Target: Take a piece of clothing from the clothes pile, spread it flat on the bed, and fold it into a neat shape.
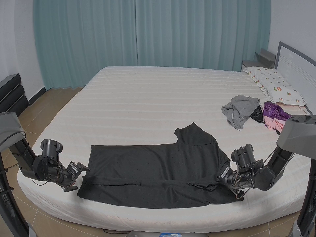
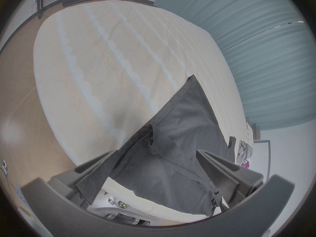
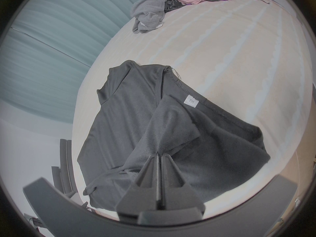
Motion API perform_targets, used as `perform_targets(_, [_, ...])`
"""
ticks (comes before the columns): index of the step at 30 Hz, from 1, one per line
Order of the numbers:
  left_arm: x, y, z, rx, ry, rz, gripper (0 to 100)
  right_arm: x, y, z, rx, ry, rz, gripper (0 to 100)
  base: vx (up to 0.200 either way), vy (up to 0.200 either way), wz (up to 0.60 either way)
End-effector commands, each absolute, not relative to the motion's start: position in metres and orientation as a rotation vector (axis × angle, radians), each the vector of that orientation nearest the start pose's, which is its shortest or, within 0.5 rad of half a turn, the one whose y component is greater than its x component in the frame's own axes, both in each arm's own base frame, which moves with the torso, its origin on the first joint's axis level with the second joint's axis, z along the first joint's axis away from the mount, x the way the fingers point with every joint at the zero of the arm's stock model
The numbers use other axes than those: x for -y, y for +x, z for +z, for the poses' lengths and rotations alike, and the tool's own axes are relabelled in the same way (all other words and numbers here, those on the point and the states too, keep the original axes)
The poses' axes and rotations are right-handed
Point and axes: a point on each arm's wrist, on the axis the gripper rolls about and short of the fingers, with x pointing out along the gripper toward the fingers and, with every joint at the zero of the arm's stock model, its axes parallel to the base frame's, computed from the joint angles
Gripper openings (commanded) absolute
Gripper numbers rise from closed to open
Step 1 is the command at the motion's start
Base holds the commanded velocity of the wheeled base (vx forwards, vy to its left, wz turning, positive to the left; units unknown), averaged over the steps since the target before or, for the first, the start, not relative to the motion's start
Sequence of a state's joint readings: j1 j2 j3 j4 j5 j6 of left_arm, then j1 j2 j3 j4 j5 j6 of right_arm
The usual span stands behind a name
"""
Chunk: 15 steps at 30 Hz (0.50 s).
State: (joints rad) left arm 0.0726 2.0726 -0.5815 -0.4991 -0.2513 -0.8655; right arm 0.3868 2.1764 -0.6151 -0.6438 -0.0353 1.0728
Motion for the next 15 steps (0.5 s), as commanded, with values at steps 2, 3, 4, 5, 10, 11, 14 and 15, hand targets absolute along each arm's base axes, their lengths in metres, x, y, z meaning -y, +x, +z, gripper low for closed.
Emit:
perform_targets(2, [-0.015, 0.289, 0.01, -0.999, -0.948, 0.273, 100, -0.118, 0.27, 0.013, -0.947, 0.794, -0.139, 0, 0.0, 0.0, 0.0])
perform_targets(3, [-0.015, 0.289, 0.01, -0.999, -0.948, 0.273, 100, -0.119, 0.267, 0.015, -0.946, 0.793, -0.134, 0, 0.0, 0.0, 0.0])
perform_targets(4, [-0.016, 0.289, 0.01, -0.997, -0.949, 0.274, 100, -0.119, 0.263, 0.018, -0.946, 0.791, -0.127, 0, 0.0, 0.0, 0.0])
perform_targets(5, [-0.015, 0.289, 0.01, -0.998, -0.948, 0.273, 100, -0.119, 0.259, 0.02, -0.948, 0.788, -0.121, 0, 0.0, 0.0, 0.0])
perform_targets(10, [-0.015, 0.289, 0.009, -0.999, -0.948, 0.273, 100, -0.119, 0.242, 0.019, -0.988, 0.759, -0.121, 0, 0.0, 0.0, 0.0])
perform_targets(11, [-0.015, 0.289, 0.009, -0.999, -0.948, 0.273, 100, -0.118, 0.238, 0.018, -0.994, 0.751, -0.126, 0, 0.0, 0.0, 0.0])
perform_targets(14, [-0.015, 0.289, 0.009, -0.999, -0.948, 0.273, 100, -0.118, 0.229, 0.015, -0.998, 0.715, -0.149, 0, 0.0, 0.0, 0.0])
perform_targets(15, [-0.015, 0.289, 0.009, -0.999, -0.948, 0.273, 100, -0.119, 0.226, 0.015, -1.001, 0.705, -0.149, 0, 0.0, 0.0, 0.0])
